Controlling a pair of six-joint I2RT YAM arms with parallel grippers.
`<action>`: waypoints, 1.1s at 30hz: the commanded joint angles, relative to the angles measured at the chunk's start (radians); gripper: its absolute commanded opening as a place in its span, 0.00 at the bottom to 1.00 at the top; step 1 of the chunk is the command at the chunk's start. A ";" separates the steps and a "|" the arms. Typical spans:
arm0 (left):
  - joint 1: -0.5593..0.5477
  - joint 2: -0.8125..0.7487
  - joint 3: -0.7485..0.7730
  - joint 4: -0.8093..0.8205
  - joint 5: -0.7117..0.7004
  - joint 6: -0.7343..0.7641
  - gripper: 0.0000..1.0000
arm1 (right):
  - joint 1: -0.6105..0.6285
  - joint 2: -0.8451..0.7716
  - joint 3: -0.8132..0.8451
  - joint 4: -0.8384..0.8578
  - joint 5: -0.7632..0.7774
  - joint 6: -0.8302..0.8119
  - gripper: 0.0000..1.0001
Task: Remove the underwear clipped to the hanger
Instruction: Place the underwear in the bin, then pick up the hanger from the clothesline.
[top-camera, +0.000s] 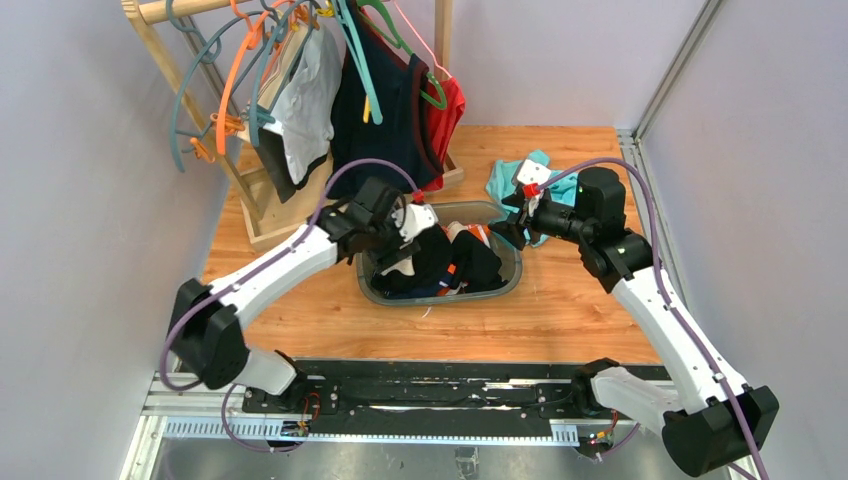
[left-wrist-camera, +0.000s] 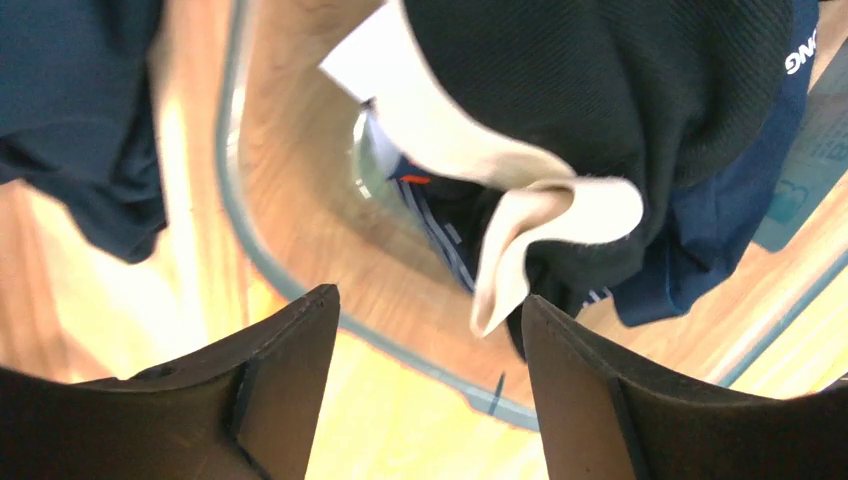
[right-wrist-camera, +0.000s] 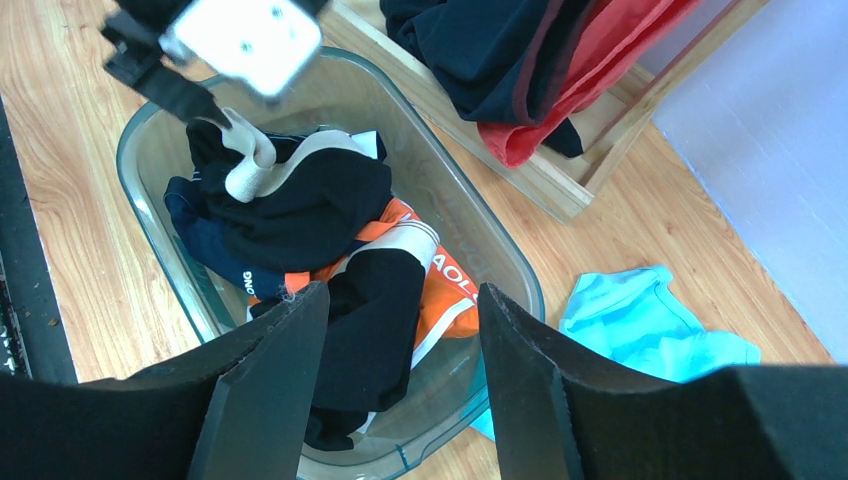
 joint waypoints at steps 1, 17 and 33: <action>0.038 -0.122 0.035 -0.048 0.022 0.011 0.74 | -0.015 -0.007 -0.010 0.019 -0.020 0.004 0.58; 0.114 -0.460 0.238 -0.096 -0.111 -0.128 0.89 | -0.014 0.024 -0.010 0.021 -0.035 0.019 0.58; 0.460 -0.363 0.595 -0.048 -0.150 -0.264 0.90 | -0.016 -0.020 0.005 0.056 0.313 0.067 0.56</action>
